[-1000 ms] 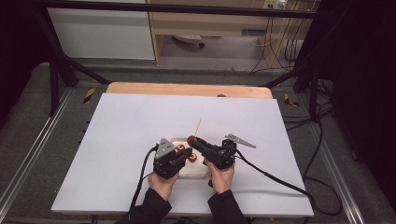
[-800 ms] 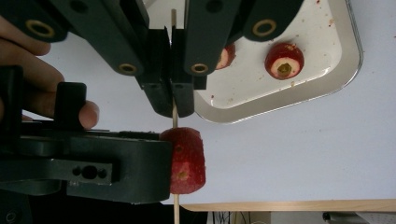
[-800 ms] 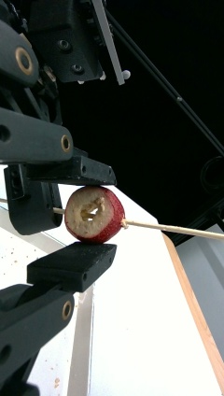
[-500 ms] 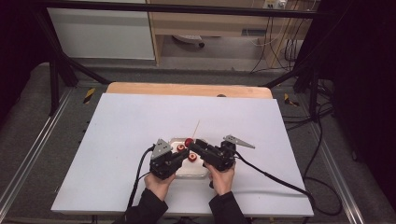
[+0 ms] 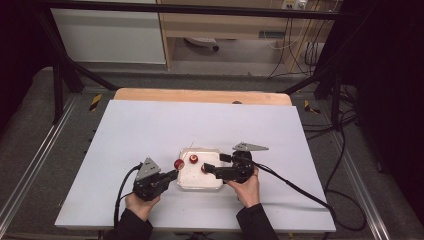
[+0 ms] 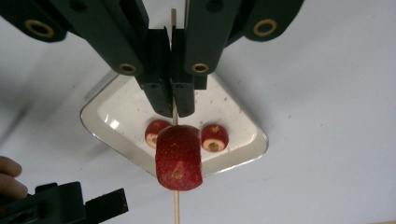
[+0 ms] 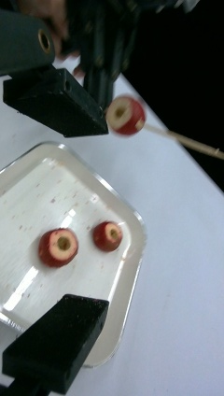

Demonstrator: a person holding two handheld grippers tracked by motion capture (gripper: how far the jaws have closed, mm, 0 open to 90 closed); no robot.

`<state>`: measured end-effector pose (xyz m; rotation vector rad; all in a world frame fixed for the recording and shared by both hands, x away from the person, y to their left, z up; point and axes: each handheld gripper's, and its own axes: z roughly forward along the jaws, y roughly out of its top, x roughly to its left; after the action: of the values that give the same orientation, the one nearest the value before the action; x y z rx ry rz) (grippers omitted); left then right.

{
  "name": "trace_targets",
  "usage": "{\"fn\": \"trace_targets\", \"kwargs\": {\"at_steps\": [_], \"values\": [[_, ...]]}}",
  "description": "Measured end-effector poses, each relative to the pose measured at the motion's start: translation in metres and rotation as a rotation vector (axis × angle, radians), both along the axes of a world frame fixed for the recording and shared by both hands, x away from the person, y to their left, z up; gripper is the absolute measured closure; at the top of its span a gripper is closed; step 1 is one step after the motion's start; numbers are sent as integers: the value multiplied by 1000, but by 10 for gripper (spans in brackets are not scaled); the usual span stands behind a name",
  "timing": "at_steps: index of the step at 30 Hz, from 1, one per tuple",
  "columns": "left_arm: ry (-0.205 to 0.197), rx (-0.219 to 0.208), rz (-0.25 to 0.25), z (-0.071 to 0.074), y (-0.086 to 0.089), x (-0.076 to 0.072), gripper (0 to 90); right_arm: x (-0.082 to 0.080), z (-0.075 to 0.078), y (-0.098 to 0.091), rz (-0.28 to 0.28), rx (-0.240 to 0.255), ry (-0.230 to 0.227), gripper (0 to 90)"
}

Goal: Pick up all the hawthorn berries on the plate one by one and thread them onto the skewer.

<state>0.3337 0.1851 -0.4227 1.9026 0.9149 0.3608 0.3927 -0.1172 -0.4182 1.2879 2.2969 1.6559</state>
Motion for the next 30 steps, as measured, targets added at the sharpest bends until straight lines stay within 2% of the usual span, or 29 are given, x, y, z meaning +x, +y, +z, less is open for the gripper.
{"fn": "trace_targets", "kwargs": {"at_steps": [6, 8, 11, 13, 17, 20, 26, 30], "values": [[7, 44, -24, -3, 17, -7, 881, 13, 7, 18, 93, -216, 10, 160], [14, 39, -30, -3, 21, -8, 880, 19, 9, 25, 128, -301, 25, 183], [11, 61, -37, -5, 22, -8, 880, 29, 11, 35, 188, -456, 58, 218], [14, 72, -45, -7, 23, -8, 880, 33, 11, 41, 222, -527, 84, 251], [18, 75, -48, -8, 23, -7, 880, 42, 9, 49, 267, -578, 128, 329], [18, 75, -50, -8, 24, -7, 880, 48, 5, 54, 282, -599, 144, 374], [26, 77, -45, -9, 25, -5, 880, 56, -1, 64, 311, -650, 151, 459], [28, 80, -46, -10, 25, -5, 880, 60, 0, 65, 317, -666, 168, 509]]}}
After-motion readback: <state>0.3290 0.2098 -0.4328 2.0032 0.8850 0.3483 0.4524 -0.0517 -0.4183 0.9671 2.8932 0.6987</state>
